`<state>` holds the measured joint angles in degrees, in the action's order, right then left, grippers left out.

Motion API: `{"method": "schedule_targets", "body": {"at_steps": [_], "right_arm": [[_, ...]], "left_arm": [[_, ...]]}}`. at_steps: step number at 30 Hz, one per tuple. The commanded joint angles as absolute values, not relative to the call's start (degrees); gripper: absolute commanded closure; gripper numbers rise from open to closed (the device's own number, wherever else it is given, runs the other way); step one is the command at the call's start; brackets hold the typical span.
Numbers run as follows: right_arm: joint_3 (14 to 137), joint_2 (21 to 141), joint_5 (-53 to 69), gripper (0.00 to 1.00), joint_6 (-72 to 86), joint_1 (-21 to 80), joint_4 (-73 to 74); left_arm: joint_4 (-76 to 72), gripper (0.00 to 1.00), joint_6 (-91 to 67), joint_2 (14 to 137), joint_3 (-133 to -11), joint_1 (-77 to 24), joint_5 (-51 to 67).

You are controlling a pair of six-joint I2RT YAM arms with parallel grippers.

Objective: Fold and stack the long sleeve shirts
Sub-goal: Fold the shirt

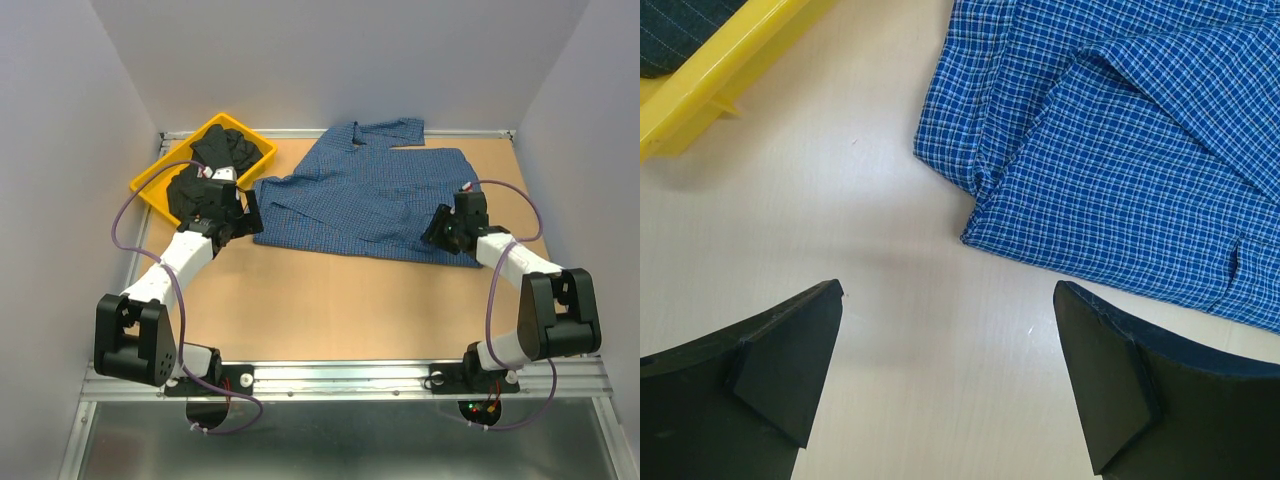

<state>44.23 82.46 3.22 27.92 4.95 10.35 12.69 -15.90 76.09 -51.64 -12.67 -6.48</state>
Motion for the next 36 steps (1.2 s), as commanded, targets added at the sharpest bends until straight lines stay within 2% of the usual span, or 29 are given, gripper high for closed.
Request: {"method": "schedule_targets", "body": {"at_steps": [1,8,13,19,21,23,25,30,36], "right_arm": [[50.1,80.8,-1.1,0.46,28.7,5.2,10.1],[52.5,81.4,5.0,0.46,28.4,5.3,9.1],[54.1,80.1,15.5,0.45,31.5,5.4,3.9],[53.8,83.5,20.6,0.27,38.7,8.7,-11.2],[54.0,86.3,22.2,0.17,41.5,10.0,-17.3],[53.4,89.3,24.0,0.09,44.6,11.2,-24.1],[54.3,91.7,24.4,0.08,45.9,12.0,-26.6],[56.4,99.6,25.7,0.07,47.9,14.1,-32.8],[53.1,104.9,24.3,0.07,47.5,14.0,-36.7]], "left_arm": [[12.0,0.01,-15.4,75.4,-52.6,-12.5,-6.8],[10.6,0.02,-16.0,74.5,-52.5,-12.5,-5.6],[8.4,0.02,-20.0,76.2,-54.9,-14.1,-0.3],[6.9,0.02,-24.4,86.9,-66.7,-20.3,1.5],[5.9,0.02,-25.4,90.3,-71.9,-22.9,1.3],[4.5,0.05,-26.9,95.8,-77.1,-24.9,1.4],[3.4,0.08,-28.3,101.3,-80.1,-25.6,1.5],[0.4,0.18,-30.1,111.3,-87.3,-25.9,2.4],[-1.8,0.26,-32.9,120.2,-88.7,-25.7,0.4]]}}
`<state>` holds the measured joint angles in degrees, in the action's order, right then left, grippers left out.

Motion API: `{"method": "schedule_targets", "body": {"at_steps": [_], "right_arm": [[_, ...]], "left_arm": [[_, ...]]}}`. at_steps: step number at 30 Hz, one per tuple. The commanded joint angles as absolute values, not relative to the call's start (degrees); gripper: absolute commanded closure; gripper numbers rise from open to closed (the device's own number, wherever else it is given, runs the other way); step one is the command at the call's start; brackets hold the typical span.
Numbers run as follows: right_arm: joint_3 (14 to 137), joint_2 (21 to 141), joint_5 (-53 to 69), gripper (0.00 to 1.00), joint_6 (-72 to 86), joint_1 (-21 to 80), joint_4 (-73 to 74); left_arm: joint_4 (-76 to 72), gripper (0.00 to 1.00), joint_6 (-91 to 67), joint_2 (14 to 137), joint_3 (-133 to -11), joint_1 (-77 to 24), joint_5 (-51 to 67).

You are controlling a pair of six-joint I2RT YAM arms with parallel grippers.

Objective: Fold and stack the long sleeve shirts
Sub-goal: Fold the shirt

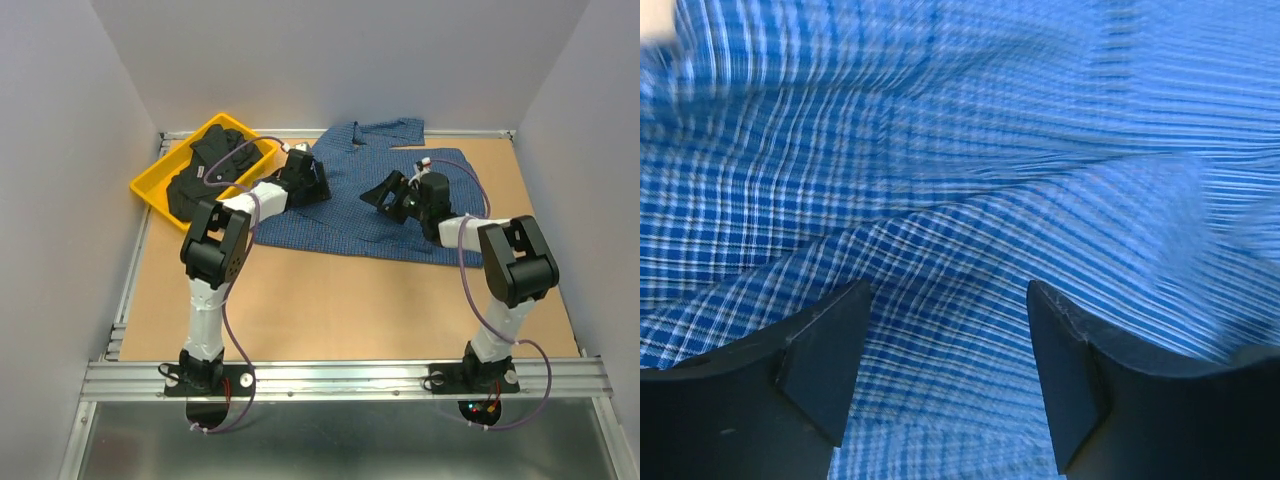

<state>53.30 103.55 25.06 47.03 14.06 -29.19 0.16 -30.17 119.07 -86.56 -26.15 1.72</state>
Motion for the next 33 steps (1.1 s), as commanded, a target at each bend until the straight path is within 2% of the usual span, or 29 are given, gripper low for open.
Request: {"method": "schedule_targets", "body": {"at_steps": [1,11,16,25,30,33], "right_arm": [[52.3,106.2,23.6,0.07,47.3,13.5,-36.8],[39.1,107.4,22.8,0.07,48.8,2.6,-41.9],[35.7,104.3,21.7,0.07,48.3,1.8,-41.9],[24.6,92.3,23.4,0.07,47.9,1.8,-37.2],[26.7,82.1,26.3,0.07,43.3,2.3,-26.5],[32.0,77.2,27.6,0.07,42.4,4.6,-22.1]], "left_arm": [[-1.9,0.26,-33.5,121.2,-88.1,-25.4,0.4],[-5.0,0.27,-39.3,120.4,-77.5,-25.3,0.4],[-7.1,0.27,-43.0,115.5,-69.0,-25.3,0.4],[-16.3,0.27,-49.6,98.3,-42.6,-27.0,1.3],[-17.1,0.25,-48.7,87.4,-35.2,-30.1,0.4],[-15.6,0.24,-48.5,80.8,-33.1,-31.1,-1.2]]}}
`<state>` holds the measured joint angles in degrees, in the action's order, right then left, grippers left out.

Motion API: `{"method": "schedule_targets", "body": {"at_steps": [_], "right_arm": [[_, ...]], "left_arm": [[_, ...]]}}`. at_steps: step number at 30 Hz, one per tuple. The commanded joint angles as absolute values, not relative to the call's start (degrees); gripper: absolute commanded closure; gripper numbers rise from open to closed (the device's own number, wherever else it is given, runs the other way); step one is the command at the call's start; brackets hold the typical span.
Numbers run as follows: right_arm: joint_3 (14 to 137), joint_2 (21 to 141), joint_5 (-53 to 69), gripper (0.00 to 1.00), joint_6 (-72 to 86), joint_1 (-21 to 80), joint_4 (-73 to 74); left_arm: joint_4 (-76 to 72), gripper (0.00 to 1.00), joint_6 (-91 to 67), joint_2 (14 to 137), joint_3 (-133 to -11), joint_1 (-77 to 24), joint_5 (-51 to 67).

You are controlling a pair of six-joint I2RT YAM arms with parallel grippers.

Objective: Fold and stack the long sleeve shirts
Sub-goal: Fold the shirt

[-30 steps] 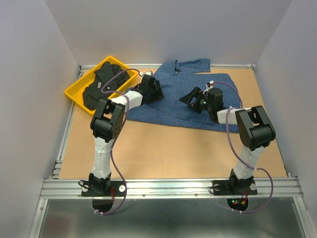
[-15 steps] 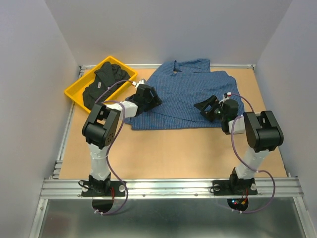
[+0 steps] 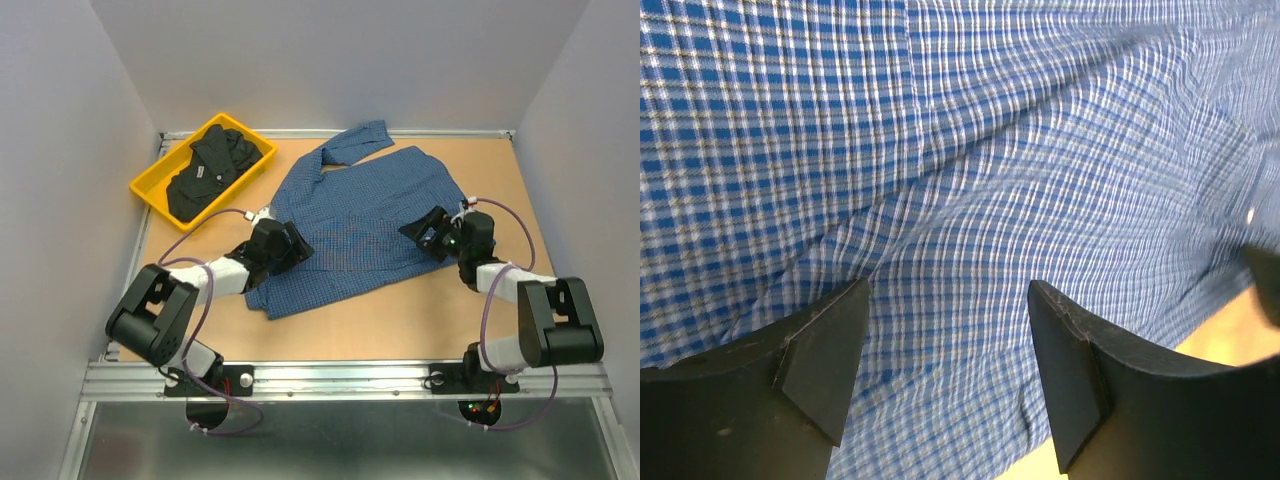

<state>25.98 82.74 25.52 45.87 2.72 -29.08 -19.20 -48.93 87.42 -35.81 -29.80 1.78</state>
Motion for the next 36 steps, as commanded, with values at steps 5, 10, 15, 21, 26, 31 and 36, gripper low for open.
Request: {"method": "schedule_targets", "body": {"at_steps": [5,10,15,21,26,31,36], "right_arm": [[39.3,77.5,27.2,0.06,43.2,12.2,-21.4],[47.3,85.9,25.8,0.06,46.1,23.6,-25.9],[56.1,97.2,24.3,0.06,47.4,31.0,-30.1],[62.8,108.7,24.4,0.06,49.8,34.2,-33.7],[66.1,115.1,23.6,0.06,50.1,34.5,-35.3],[66.9,118.6,21.2,0.06,47.7,33.0,-35.2],[66.9,121.2,21.4,0.06,46.2,28.0,-35.3]], "left_arm": [[-13.9,0.23,-48.0,72.3,-31.9,-31.6,-2.5],[-14.1,0.23,-46.7,71.7,-32.0,-31.7,-4.0],[-16.3,0.25,-47.9,74.5,-29.3,-31.7,-5.1],[-17.9,0.28,-52.6,77.3,-25.1,-31.6,-6.9],[-20.3,0.30,-56.6,77.4,-20.6,-31.6,-5.7],[-20.7,0.32,-58.4,75.2,-16.5,-31.6,-5.2],[-19.6,0.32,-58.4,72.3,-14.6,-31.5,-5.4]]}}
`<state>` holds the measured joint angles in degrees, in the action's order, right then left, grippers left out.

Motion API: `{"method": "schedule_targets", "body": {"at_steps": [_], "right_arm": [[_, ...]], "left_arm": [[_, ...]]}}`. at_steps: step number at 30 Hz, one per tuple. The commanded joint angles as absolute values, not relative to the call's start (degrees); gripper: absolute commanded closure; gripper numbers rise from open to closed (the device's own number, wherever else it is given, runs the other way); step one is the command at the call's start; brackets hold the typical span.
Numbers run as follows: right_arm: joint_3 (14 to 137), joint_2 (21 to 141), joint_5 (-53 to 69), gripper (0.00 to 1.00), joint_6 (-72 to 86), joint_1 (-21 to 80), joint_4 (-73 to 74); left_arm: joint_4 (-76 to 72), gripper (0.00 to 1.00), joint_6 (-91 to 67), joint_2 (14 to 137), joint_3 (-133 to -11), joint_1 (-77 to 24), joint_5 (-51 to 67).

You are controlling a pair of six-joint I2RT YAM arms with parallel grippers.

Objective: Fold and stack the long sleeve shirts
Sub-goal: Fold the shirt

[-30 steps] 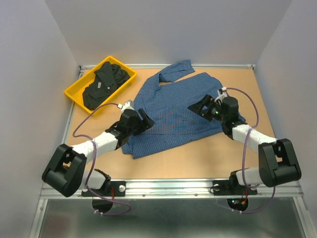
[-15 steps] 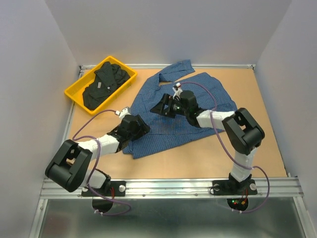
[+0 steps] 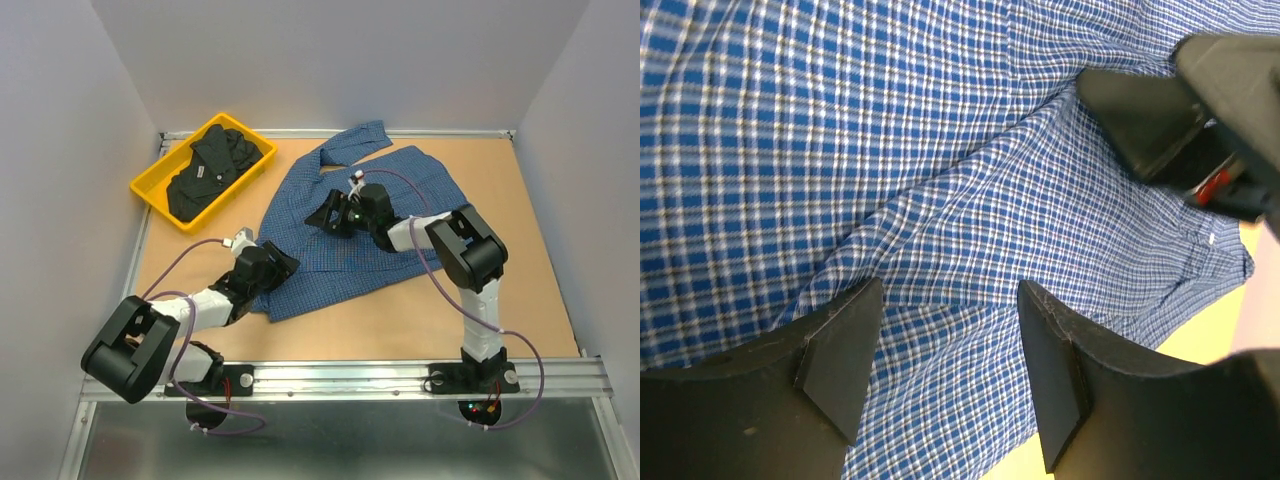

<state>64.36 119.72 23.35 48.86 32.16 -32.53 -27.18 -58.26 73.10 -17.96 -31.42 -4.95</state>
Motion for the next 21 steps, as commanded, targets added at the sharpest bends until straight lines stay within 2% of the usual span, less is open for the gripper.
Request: {"method": "schedule_targets", "body": {"at_steps": [1,8,11,14,18,21], "right_arm": [[66.9,121.5,21.4,0.06,46.1,27.2,-35.3],[66.4,121.4,22.7,0.06,44.0,19.6,-35.1],[63.0,114.9,22.9,0.07,42.6,16.2,-34.3],[62.1,106.8,18.3,0.06,36.1,14.0,-26.4],[61.4,98.7,5.7,0.04,27.7,12.5,-10.9],[58.7,94.1,2.1,0.02,25.8,11.7,-6.7]], "left_arm": [[-19.4,0.32,-58.4,71.9,-14.4,-31.4,-5.4],[-15.4,0.32,-56.7,67.7,-14.9,-31.3,-7.0],[-11.8,0.30,-54.1,64.8,-17.1,-31.3,-8.2],[-8.6,0.26,-50.9,62.6,-20.5,-31.3,-9.6],[-0.5,0.18,-46.9,59.6,-26.2,-31.3,-11.7],[4.2,0.15,-44.0,58.9,-30.3,-31.3,-12.7]]}}
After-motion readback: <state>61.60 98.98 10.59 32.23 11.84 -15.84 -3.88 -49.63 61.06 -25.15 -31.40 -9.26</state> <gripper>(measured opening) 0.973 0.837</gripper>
